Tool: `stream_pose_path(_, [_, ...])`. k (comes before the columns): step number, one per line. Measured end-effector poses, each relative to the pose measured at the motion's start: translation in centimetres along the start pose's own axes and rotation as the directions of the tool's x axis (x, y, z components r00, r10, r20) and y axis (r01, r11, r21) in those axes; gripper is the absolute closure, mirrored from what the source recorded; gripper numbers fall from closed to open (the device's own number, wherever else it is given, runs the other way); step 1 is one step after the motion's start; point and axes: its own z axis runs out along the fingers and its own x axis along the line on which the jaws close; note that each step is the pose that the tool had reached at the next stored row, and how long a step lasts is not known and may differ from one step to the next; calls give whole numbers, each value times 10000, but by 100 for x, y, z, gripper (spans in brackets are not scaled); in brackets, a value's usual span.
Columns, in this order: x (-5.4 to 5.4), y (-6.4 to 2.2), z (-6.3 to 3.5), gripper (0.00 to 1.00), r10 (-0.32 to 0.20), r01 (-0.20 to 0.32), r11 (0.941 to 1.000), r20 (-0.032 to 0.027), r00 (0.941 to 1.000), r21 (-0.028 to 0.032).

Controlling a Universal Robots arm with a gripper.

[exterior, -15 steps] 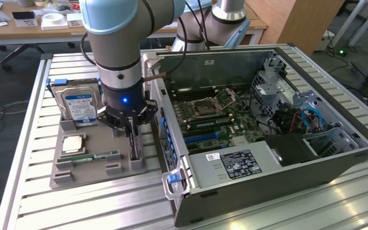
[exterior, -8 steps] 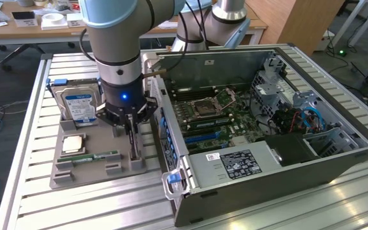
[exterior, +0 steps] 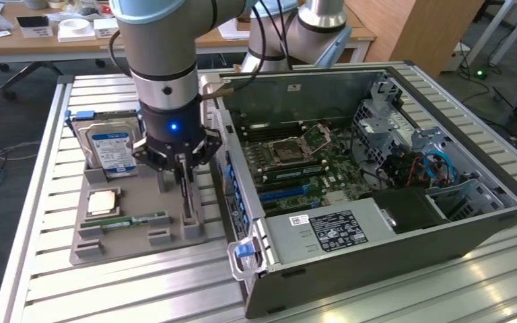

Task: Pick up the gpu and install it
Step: 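Pick up the gpu and move the gpu toward the slot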

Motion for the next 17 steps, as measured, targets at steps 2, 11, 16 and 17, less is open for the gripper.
stream_pose_path(2, [-2,2,-43,74,0,0,10000,0,10000,0])
stream_pose_path(11, [-8,9,-198,74,-1,1,10000,0,10000,0])
stream_pose_path(16, [-13,14,-311,74,0,0,10000,0,10000,0])
stream_pose_path(17, [-13,14,-327,74,0,0,10000,1,10000,0])
